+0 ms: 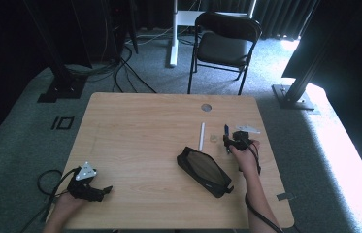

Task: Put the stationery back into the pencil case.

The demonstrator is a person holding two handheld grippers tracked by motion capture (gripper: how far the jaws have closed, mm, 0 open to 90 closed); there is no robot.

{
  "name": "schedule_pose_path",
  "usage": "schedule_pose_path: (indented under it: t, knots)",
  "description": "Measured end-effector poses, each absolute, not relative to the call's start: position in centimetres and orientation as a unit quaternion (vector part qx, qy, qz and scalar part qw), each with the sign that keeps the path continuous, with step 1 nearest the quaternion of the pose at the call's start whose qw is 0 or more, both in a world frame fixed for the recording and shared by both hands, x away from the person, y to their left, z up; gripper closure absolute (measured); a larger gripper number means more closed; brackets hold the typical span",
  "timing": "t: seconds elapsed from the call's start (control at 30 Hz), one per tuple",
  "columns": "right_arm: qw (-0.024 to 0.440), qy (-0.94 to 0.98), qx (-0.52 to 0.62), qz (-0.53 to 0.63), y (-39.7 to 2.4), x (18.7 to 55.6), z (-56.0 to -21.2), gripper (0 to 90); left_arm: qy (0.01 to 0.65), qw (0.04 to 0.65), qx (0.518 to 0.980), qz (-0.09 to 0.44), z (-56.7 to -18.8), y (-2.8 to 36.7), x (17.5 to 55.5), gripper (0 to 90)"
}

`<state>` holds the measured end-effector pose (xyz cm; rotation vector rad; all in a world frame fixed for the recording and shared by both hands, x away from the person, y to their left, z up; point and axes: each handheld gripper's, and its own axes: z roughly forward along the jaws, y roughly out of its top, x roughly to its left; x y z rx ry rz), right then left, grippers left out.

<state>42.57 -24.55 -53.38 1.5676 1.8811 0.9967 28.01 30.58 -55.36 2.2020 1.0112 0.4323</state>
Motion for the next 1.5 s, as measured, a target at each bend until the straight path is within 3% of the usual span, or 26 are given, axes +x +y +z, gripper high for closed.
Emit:
schedule_pose_path:
  t: [0.67,0.87,1.0,1.3,1.5]
  knots:
    - [0.233,0.687,0.608,0.322,-23.8,44.8,-54.7,65.5,0.389,0.333,0.843,0.166,-55.4,30.6,28.1,2.0]
    - [0.251,0.692,0.603,0.306,-23.6,45.1,-54.7,75.4,0.389,0.333,0.843,0.166,-55.4,30.6,28.1,2.0]
    - [0.239,0.688,0.613,0.307,-24.0,45.3,-54.6,79.3,0.389,0.333,0.843,0.166,-55.4,30.6,28.1,2.0]
    - [0.210,0.669,0.637,0.322,-25.3,44.9,-54.3,79.5,0.389,0.333,0.843,0.166,-55.4,30.6,28.1,2.0]
    - [0.214,0.669,0.630,0.331,-26.1,44.0,-53.5,79.5,0.389,0.333,0.843,0.166,-55.4,30.6,28.1,2.0]
